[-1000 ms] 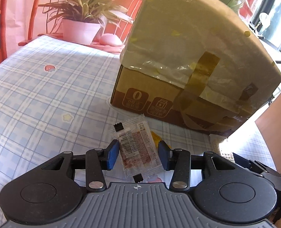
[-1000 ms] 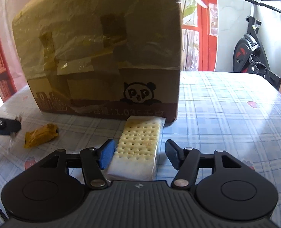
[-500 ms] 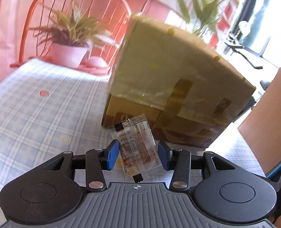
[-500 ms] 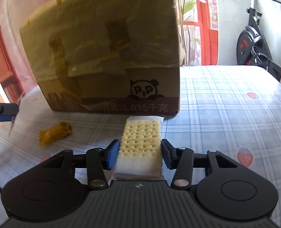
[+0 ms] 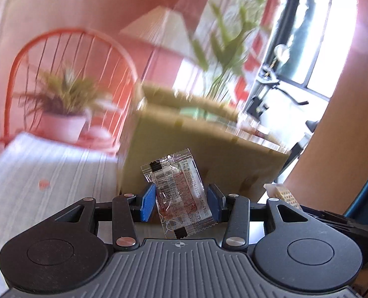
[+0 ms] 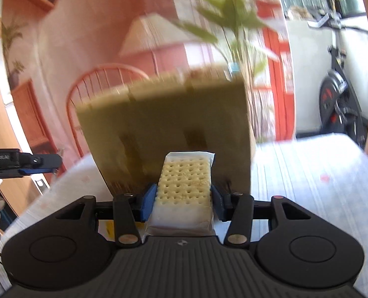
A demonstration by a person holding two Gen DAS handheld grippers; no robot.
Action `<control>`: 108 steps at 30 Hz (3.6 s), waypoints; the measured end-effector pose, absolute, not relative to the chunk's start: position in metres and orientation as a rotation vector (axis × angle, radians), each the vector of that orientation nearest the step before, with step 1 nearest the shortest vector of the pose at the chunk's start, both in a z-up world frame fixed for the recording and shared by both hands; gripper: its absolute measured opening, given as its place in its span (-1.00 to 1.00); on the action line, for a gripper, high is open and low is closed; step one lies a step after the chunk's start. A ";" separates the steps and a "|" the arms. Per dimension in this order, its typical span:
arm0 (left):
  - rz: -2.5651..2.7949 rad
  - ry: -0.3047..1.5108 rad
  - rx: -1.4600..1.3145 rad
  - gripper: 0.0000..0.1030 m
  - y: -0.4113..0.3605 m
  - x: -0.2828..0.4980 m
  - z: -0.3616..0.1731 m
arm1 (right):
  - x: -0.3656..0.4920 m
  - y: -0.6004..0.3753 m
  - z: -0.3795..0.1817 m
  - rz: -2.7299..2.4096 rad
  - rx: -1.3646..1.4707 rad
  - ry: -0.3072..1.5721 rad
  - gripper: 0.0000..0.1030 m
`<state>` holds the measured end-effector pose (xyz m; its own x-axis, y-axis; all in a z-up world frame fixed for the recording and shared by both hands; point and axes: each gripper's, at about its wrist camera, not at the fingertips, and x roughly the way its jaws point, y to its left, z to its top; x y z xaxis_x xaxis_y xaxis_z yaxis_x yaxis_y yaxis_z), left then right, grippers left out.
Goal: Organize snacks
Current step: 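Lift the sauce packet and cracker pack and carry them over the box, then open both grippers to drop the packet and crackers into the box, then reach the left gripper to the yellow packet while the right reaches the orange wrapped candy, then close the left gripper on the yellow packet while the right closes on the orange candy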
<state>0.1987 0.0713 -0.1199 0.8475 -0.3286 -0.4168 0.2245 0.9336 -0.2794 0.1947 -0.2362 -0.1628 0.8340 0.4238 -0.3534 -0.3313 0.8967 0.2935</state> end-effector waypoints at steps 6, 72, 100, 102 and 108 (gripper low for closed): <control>-0.337 0.413 -0.208 -0.08 0.067 0.216 -0.078 | 0.202 -0.235 -0.117 0.454 0.237 0.312 -0.03; -0.339 0.700 -0.157 0.24 0.108 0.213 -0.188 | 0.157 -0.178 -0.261 0.467 0.140 0.835 0.36; -0.454 0.819 0.049 0.25 0.047 0.277 -0.249 | 0.200 -0.207 -0.267 0.380 0.119 0.800 -0.57; -0.470 0.824 0.048 0.25 0.047 0.283 -0.251 | 0.201 -0.210 -0.266 0.382 0.146 0.792 -0.57; -0.506 0.850 0.046 0.06 0.048 0.282 -0.257 | 0.205 -0.214 -0.260 0.387 0.231 0.764 -0.53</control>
